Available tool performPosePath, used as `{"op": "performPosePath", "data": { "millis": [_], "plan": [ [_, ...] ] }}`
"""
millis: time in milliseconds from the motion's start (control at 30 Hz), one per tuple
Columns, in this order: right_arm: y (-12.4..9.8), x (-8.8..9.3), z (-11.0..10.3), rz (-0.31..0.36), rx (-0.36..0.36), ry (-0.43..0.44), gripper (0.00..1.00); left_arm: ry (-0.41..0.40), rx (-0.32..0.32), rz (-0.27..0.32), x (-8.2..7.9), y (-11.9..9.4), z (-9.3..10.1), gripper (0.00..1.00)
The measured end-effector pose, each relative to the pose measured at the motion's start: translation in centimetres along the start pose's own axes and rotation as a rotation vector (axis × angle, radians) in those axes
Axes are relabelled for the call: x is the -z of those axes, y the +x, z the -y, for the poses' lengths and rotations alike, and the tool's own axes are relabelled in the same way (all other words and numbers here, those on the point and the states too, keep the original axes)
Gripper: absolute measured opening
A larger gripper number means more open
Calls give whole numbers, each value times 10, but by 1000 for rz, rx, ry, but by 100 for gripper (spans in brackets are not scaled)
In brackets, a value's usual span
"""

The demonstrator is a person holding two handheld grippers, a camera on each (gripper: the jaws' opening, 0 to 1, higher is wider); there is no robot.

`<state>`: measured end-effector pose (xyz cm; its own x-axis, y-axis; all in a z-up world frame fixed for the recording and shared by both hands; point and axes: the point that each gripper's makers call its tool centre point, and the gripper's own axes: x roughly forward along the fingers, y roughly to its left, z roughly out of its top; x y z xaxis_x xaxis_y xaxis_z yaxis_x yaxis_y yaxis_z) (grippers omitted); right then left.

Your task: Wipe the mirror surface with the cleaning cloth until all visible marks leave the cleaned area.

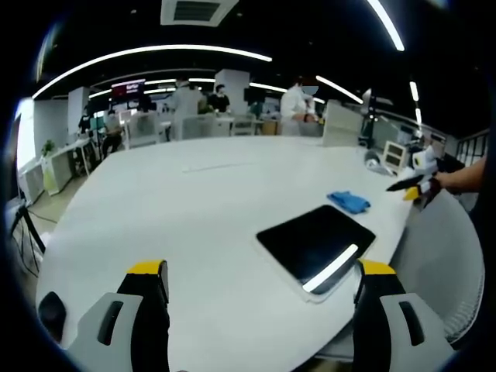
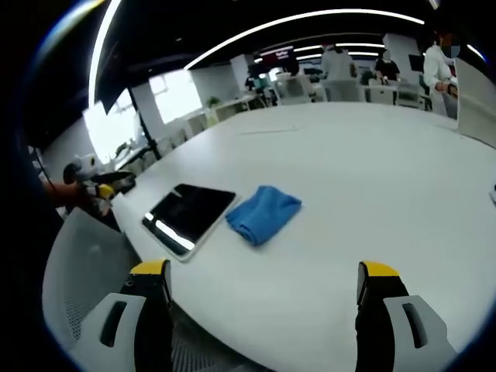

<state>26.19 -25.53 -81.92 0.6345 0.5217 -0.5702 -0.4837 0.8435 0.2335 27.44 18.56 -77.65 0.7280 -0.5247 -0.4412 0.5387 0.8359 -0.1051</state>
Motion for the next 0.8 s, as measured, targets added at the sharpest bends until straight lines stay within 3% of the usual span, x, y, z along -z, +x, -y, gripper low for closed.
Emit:
{"op": "performPosePath", "data": {
  "millis": [400,800],
  "plan": [
    [-6,-22,6,31,20,-7,100,7,-4,12,-4,-4,-7,100],
    [-4,-39,-5,35,36,10,100,3,-9,27,-3,-10,-16,100]
  ]
}}
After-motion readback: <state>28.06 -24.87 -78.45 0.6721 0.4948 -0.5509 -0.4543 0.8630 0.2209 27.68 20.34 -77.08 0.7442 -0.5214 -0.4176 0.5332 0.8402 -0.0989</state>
